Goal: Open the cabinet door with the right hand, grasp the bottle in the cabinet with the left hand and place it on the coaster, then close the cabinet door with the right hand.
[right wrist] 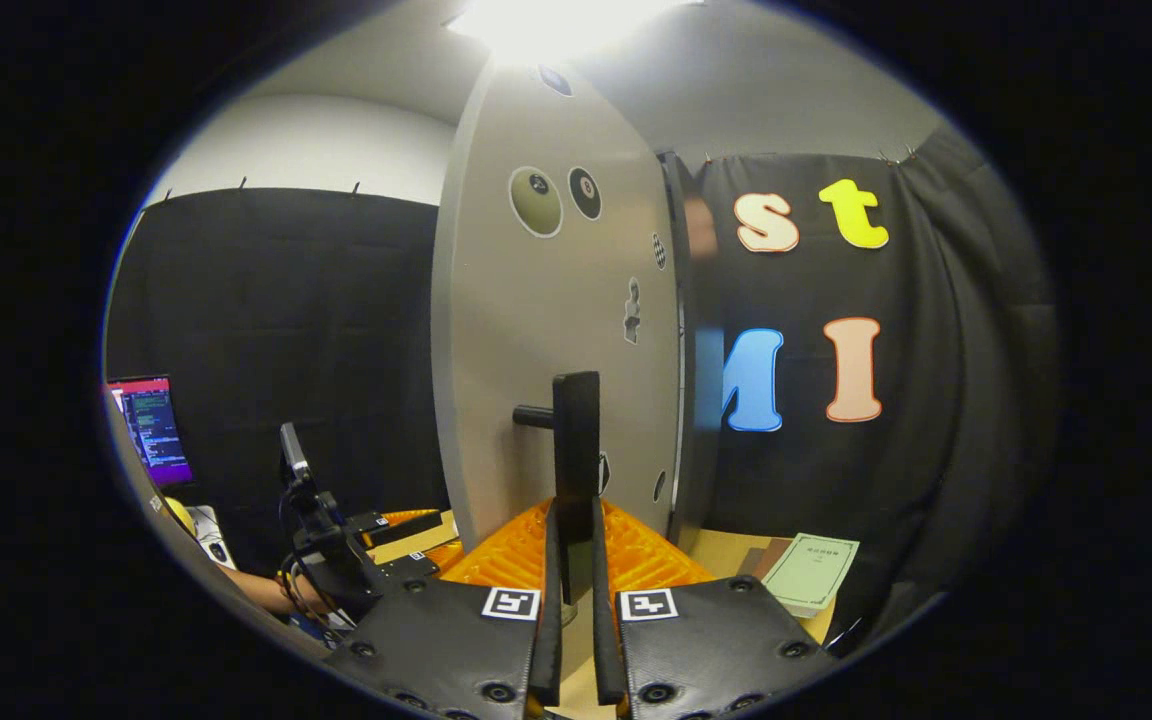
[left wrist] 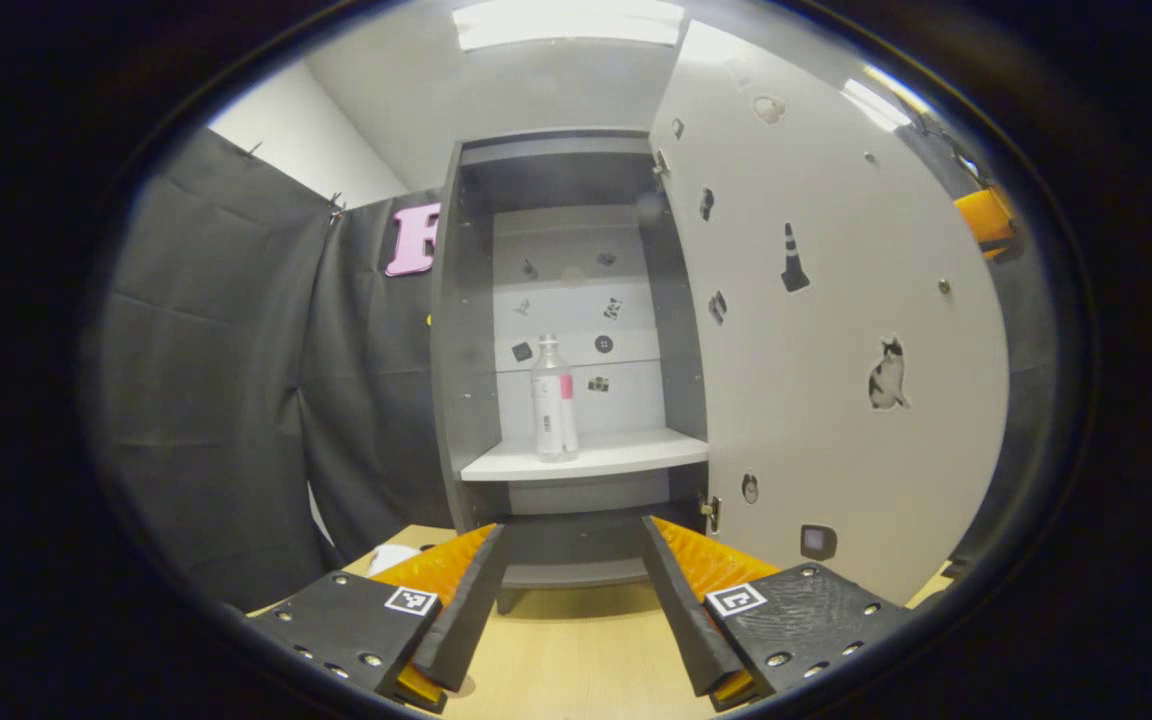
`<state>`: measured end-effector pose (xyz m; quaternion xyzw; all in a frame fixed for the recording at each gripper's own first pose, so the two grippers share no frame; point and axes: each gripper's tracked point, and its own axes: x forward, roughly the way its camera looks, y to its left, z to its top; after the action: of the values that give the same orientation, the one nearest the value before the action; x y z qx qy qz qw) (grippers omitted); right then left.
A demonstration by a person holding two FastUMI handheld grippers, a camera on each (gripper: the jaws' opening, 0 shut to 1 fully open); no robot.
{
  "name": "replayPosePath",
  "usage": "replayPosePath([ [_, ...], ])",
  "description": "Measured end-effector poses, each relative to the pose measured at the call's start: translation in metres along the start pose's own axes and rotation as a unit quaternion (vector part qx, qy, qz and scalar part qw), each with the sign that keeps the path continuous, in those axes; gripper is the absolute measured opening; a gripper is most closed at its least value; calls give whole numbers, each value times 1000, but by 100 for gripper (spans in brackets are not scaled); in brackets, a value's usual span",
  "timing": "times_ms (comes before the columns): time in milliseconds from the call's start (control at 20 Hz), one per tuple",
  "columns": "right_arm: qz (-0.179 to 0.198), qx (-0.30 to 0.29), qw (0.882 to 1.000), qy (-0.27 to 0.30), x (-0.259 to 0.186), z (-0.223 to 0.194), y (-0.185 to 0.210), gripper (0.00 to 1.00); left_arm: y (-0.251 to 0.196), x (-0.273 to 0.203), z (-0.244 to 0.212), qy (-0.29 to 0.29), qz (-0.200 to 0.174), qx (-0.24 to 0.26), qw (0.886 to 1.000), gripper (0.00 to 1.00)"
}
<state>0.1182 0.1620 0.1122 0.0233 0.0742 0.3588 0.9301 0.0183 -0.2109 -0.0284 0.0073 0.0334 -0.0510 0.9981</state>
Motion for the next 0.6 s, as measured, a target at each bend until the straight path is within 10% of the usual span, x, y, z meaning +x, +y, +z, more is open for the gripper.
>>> replayPosePath([
  [300, -9, 57, 998, -27, -35, 4, -28, 19, 9, 15, 35, -17, 23, 25, 999, 80],
  [500, -95, 28, 994, -45, -55, 5, -67, 89, 16, 50, 58, -27, 13, 17, 999, 82],
  [600, -136, 23, 989, -45, -46, -5, -85, 98, 19, 77, 64, -24, -2, 2, 1000, 80],
])
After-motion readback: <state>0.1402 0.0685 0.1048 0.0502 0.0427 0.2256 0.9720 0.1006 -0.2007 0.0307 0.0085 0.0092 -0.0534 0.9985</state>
